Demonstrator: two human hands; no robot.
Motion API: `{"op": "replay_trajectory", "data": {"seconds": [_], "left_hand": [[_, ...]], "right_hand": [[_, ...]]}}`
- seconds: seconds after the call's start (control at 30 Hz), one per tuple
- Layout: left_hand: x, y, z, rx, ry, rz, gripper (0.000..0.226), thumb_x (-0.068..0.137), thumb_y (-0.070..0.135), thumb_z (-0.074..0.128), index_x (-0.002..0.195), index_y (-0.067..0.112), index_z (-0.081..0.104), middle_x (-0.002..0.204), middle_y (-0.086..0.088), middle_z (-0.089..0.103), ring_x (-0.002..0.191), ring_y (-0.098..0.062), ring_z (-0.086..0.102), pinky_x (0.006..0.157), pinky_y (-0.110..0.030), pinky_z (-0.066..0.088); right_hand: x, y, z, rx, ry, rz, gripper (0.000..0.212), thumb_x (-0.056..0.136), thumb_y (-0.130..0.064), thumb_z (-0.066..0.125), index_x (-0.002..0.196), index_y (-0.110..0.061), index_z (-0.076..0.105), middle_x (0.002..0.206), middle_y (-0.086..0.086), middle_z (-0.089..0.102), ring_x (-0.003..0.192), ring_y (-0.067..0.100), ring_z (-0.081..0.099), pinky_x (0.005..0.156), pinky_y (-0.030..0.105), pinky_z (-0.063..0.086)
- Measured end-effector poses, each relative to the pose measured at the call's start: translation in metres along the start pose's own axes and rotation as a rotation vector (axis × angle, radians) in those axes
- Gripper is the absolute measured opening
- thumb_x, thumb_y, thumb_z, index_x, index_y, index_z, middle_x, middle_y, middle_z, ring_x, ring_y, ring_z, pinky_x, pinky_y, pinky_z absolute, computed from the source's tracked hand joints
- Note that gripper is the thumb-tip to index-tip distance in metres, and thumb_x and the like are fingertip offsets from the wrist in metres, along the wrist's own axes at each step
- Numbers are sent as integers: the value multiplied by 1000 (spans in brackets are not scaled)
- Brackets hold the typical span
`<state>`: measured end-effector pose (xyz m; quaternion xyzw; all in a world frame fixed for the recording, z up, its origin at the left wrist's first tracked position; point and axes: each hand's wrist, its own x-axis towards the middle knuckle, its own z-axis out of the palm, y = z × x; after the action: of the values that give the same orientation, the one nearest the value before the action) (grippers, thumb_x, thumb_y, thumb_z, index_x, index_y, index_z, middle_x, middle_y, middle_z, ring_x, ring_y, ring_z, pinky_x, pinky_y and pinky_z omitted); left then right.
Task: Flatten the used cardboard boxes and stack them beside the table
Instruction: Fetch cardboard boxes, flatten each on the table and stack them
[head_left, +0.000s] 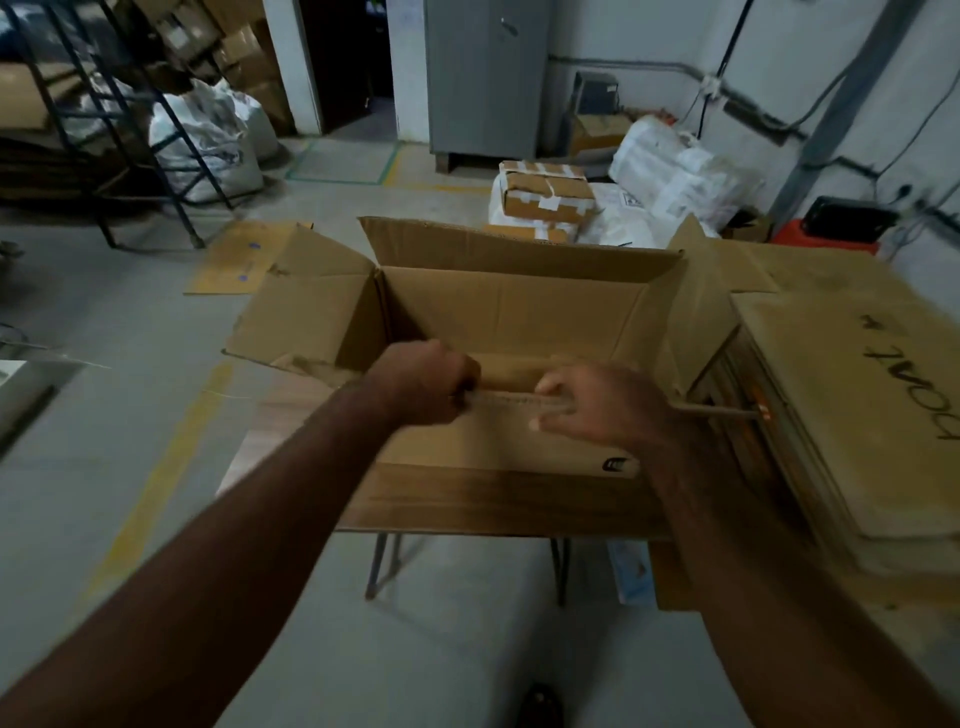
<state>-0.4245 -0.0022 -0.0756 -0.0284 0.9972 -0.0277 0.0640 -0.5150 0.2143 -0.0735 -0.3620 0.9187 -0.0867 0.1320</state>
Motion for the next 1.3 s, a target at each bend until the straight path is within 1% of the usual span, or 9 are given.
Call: {"op": "replay_trajectory", "data": {"seconds": [0.1,0.17,0.27,0.37,0.5,0.67,0.97,1.17,1.3], "left_hand": [[-5,-23,1,-9,293,-164,33,95,50,55,112,23,63,107,-2,68,103,-27,64,88,-39,47],[-6,-32,14,-18,420,-215,43,97,47,53,131,21,55,132,-8,61,126,-32,53,109,-51,37],[-4,-32,32,9,546,-216,71,99,39,46,162,31,15,168,-18,12,155,-36,12,122,-63,7],[-4,-33,49,-105,577,-307,87,96,45,53,160,43,-5,168,-16,-17,155,-40,-11,119,-70,2],[-11,-36,75,-391,596,-595,94,94,49,60,158,50,-9,167,-19,-20,152,-51,-7,110,-79,17],[-12,-38,122,-639,537,-746,92,94,60,59,156,53,-9,167,-19,-18,150,-54,0,107,-78,26],[1,-58,153,-809,622,-729,102,87,51,73,159,51,1,165,-23,-22,153,-47,-4,119,-57,25],[15,-61,163,-861,538,-631,131,77,42,86,161,27,-14,152,-34,38,137,-50,41,109,-56,40],[23,-66,154,-912,506,-618,146,67,40,94,159,29,-19,150,-36,35,137,-47,38,111,-56,39]], "right_hand": [[11,4,6,-183,408,125,47,90,-61,64,128,-32,64,134,-2,62,127,23,52,113,48,25],[21,9,10,-206,508,221,62,91,-64,62,141,-28,55,152,4,48,140,26,43,118,54,18],[31,12,15,-212,705,273,84,89,-57,67,157,-20,35,168,13,22,151,34,27,118,60,20],[29,23,27,-70,868,417,98,85,-53,72,162,-19,21,170,19,8,154,41,13,118,64,21],[22,48,60,136,828,624,108,87,-60,68,163,-34,-3,169,20,-12,155,45,5,116,67,28],[30,81,81,238,848,484,120,82,-63,72,160,-37,-16,170,20,-7,154,48,12,102,69,44],[40,138,116,337,715,397,119,80,-57,79,164,-28,0,170,20,5,154,46,2,106,69,37],[53,156,135,384,689,283,127,73,-59,77,164,-9,4,170,14,11,154,40,16,112,48,33],[65,163,126,422,679,255,129,71,-42,89,164,-9,5,170,10,11,150,40,21,117,49,27]]}}
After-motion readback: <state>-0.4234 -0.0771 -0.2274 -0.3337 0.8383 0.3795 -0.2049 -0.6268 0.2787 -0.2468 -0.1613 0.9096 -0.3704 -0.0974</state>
